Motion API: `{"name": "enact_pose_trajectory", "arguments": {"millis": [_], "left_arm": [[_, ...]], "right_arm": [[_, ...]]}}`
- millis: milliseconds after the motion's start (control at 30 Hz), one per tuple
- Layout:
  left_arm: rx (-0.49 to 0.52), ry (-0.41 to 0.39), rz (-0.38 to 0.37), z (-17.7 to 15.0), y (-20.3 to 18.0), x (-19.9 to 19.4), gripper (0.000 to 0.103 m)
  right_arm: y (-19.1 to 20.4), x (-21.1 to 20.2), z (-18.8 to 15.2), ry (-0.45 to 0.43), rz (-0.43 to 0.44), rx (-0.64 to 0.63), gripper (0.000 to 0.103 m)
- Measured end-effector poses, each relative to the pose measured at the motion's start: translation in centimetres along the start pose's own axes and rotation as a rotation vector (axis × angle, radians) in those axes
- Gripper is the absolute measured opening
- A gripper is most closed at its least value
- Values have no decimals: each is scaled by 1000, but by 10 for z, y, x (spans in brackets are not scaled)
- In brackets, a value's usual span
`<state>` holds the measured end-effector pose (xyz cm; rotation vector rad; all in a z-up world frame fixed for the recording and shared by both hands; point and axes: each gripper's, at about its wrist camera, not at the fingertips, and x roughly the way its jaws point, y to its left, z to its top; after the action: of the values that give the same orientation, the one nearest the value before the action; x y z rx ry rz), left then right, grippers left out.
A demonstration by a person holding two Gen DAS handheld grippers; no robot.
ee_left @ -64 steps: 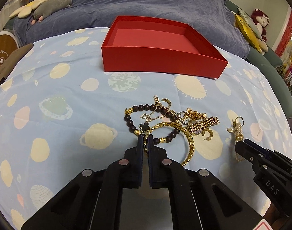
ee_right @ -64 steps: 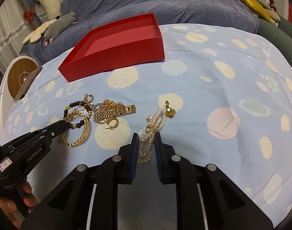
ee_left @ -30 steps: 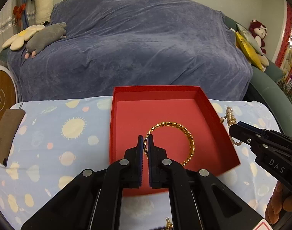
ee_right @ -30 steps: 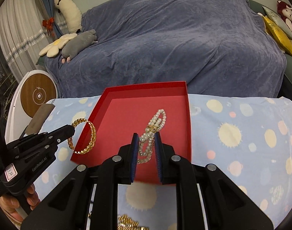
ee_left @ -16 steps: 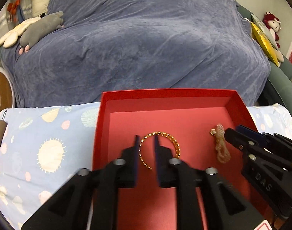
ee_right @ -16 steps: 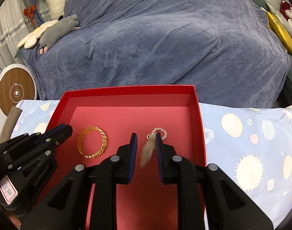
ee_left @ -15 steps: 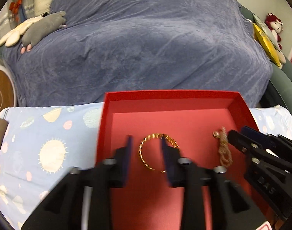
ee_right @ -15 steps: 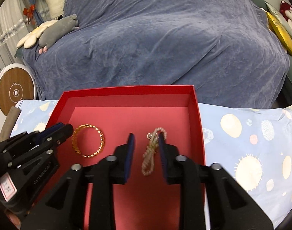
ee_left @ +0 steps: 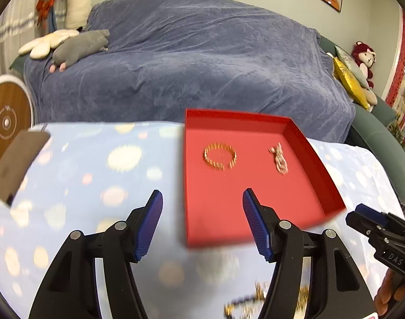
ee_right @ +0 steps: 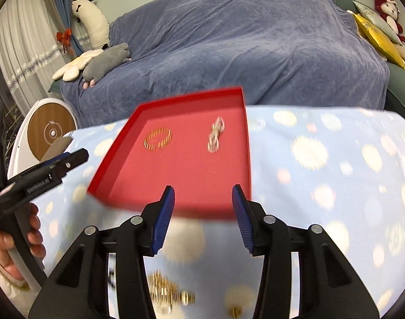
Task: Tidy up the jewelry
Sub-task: 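Move the left tool to the black bead bracelet and grasp it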
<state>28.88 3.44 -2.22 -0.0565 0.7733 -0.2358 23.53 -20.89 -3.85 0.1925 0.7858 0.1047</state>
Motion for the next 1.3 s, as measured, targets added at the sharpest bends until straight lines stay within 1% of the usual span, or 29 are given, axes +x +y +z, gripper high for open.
{"name": "enact_pose_trajectory", "arguments": {"millis": [100,167,267,367,533,667,767,800,933,1033,1067,1100,1133,1233,1267,1300], "left_arm": [[0,15,10,-39,0,-21,60],[-7,27,18,-64,-1,-32,60],[-41,70,-4,-91,-3,-37,60],[-47,89,5,-110,-9,-40,60],[-16,99,14,-121,-24,-33,60],[-11,118,13,-125,-29,-22,60],[-17,129,26,-125,-28,-13,58],[-15,134,27,-125,-28,-10,54],[10,131,47,-125,-33,-3,48],[20,120,51,-123,-35,0,39],[25,119,50,-123,-36,0,30],[25,120,39,-122,-37,1,13],[20,124,26,-122,-37,2,7],[15,125,14,-121,-36,2,7],[12,126,7,-121,-35,1,5],[5,127,-2,-121,-34,-1,5]], "right_arm": [[0,-20,-35,22,2,23,43],[0,-30,-55,42,22,51,43],[4,-41,-80,57,30,75,43],[12,-46,-100,69,19,69,43],[18,-51,-120,75,8,62,43],[17,-52,-128,81,14,78,43],[15,-52,-128,79,18,85,43],[15,-53,-127,78,18,87,43],[13,-52,-126,74,14,85,43],[12,-49,-126,78,14,88,43],[12,-48,-127,80,15,89,43],[12,-47,-127,81,15,89,43],[12,-46,-126,81,13,89,43],[12,-44,-125,83,13,88,43],[12,-44,-125,82,11,86,43],[12,-44,-125,83,11,85,43]]}}
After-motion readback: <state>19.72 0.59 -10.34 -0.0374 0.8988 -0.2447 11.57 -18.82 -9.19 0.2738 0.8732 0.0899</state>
